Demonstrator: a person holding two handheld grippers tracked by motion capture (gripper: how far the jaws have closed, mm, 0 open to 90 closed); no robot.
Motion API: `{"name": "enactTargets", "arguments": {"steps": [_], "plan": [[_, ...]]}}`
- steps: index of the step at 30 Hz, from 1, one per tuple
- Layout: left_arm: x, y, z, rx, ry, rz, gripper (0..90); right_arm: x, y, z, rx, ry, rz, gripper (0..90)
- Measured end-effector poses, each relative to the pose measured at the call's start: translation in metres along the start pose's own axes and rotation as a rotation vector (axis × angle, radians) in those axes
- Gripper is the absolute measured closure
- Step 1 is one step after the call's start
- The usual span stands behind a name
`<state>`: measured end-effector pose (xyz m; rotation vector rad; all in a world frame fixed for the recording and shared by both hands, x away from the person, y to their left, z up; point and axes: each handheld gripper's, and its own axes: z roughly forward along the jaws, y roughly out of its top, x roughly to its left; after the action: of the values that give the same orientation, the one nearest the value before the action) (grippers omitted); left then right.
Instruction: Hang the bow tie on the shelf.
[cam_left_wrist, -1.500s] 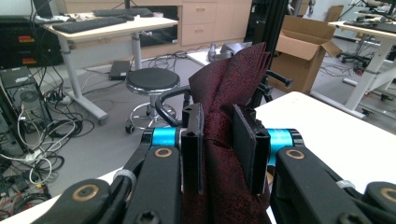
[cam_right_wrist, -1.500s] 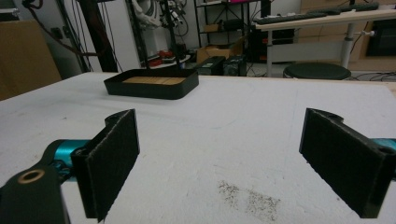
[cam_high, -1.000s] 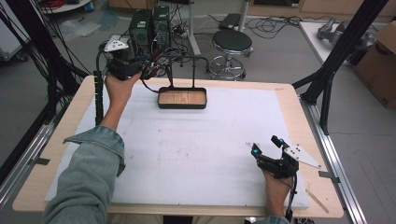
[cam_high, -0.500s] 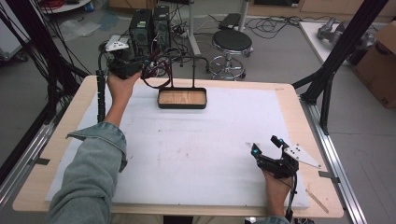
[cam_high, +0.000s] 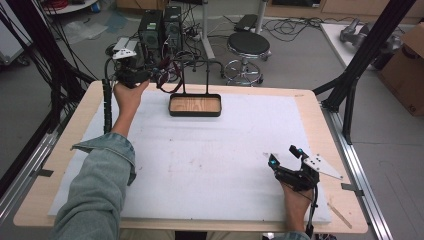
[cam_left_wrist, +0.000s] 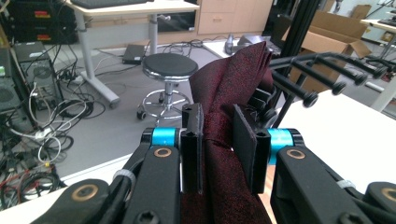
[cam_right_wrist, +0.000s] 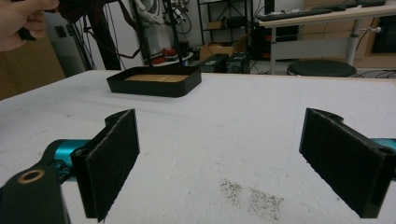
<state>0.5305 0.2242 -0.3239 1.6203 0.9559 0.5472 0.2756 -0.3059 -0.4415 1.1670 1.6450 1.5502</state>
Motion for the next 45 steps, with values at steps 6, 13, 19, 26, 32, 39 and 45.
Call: {"name": "enactTargets", "arguments": {"steps": [6,13,19,26,32,39,45], "plan": [[0.001,-0.002,-0.001,-0.001,0.001,0.006,73.0,0.000,0.000,0.001,-0.002,0.002,-0.006,11.1],[0.000,-0.003,0.000,0.003,0.007,0.004,72.5,0.000,0.000,0.000,0.000,0.002,-0.006,11.1],[-0.001,-0.002,-0.001,0.008,0.006,0.010,69.8,0.000,0.000,0.000,-0.001,0.003,-0.004,11.1],[-0.001,0.002,-0.006,0.004,0.006,0.020,65.5,0.000,0.000,0.000,-0.001,0.002,-0.005,11.1],[-0.005,0.006,-0.019,-0.007,0.010,0.026,62.8,0.000,0.000,0.000,-0.001,0.001,-0.006,11.1],[-0.015,0.007,-0.043,-0.010,0.024,0.091,56.2,0.001,0.000,0.000,-0.004,0.000,-0.004,11.1],[-0.026,0.007,-0.067,-0.020,0.027,0.142,52.7,0.001,0.000,0.000,-0.003,-0.003,-0.004,11.1]]}}
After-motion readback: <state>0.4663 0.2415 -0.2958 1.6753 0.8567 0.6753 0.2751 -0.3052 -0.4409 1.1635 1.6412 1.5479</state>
